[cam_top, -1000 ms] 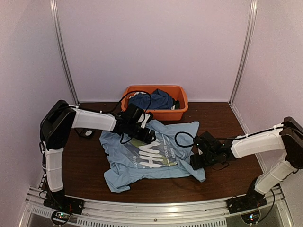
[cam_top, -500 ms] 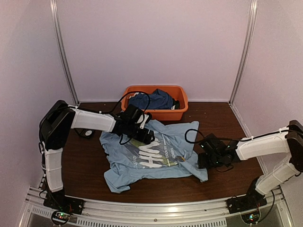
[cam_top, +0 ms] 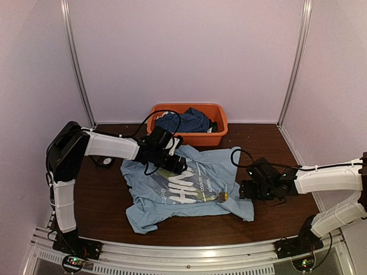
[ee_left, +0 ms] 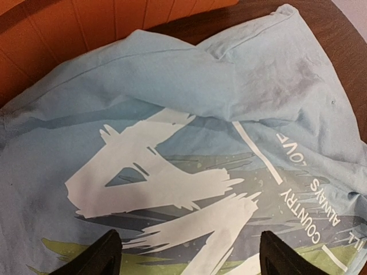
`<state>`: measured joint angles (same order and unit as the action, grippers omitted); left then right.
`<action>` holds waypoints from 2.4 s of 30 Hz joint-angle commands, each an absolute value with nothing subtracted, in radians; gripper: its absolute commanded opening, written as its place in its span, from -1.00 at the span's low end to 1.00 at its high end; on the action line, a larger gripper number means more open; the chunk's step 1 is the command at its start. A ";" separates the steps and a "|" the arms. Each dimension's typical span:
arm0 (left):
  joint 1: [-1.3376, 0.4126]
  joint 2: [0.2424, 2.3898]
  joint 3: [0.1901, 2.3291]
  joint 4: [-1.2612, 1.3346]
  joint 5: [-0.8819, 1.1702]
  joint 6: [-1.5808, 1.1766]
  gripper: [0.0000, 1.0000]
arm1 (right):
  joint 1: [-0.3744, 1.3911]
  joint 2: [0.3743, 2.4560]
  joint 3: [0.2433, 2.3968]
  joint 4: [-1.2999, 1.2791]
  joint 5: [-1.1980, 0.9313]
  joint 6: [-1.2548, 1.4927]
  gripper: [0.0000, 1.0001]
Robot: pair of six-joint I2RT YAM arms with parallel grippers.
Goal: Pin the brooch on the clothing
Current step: Move the clothing with brooches to the center of the board.
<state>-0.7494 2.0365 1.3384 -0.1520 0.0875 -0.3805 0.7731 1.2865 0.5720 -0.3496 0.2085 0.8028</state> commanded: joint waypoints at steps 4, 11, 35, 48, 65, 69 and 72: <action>-0.746 1.998 1.327 -0.112 0.101 -0.389 0.69 | 0.768 1.339 0.631 -0.288 0.162 0.796 0.74; -0.746 1.992 1.318 -0.107 0.106 -0.394 0.69 | 0.745 1.433 0.625 -0.241 0.119 0.819 0.61; -0.745 1.966 1.294 -0.088 0.114 -0.394 0.69 | 0.676 1.325 0.588 -0.307 0.131 0.823 0.79; -0.746 1.936 1.283 -0.083 0.101 -0.398 0.70 | 0.676 1.199 0.639 -0.371 0.054 0.786 0.42; -0.746 1.926 1.284 -0.079 0.102 -0.410 0.95 | 0.651 1.220 0.587 -0.324 -0.032 0.811 -0.11; -0.745 1.926 1.282 -0.076 0.109 -0.408 0.95 | 0.637 1.250 0.555 -0.272 -0.078 0.819 0.11; -0.746 1.928 1.276 -0.073 0.109 -0.408 0.95 | 0.628 1.282 0.546 -0.247 -0.093 0.817 0.16</action>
<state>-0.7494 1.9610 1.2957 -0.1062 0.1013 -0.4030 0.6434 1.2480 0.5686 -0.2951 -0.0551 0.8146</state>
